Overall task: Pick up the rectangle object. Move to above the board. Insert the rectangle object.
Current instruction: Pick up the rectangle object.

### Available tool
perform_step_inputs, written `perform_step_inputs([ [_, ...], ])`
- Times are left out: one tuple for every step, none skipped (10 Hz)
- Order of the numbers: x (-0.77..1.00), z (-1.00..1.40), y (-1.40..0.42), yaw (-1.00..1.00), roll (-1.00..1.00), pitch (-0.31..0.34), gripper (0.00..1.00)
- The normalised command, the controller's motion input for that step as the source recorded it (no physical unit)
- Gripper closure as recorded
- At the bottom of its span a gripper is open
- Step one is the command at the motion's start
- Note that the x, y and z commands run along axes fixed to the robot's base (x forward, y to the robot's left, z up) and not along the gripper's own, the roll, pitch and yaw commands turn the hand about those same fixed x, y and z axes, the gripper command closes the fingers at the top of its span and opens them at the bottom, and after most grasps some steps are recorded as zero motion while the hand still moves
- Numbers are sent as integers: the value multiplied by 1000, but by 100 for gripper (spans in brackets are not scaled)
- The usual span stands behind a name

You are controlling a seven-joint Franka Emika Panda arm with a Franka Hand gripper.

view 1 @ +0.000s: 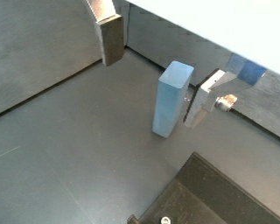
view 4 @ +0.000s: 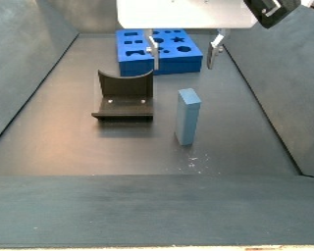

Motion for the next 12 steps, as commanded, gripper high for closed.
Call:
perform_step_inputs([
  [3,0,51,0,-34,0,0],
  [294,0,443,369,-200,23,0],
  [83,0,526,300,-206,0,0],
  [3,0,589,174,-254,0,0],
  [71,0,63,86,0,31,0],
  [0,-34,0,0,0,0,0],
  [0,-494,226,0,-254,-194,0],
  [-54,-537,651,0,-626,-249,0],
  [-49,-271,534,-37,-546,-120,0],
  [-49,0,280,-31,-389,-94,0],
  [0,-26,0,0,0,-14,0],
  [-89,-511,0,0,0,-289,0],
])
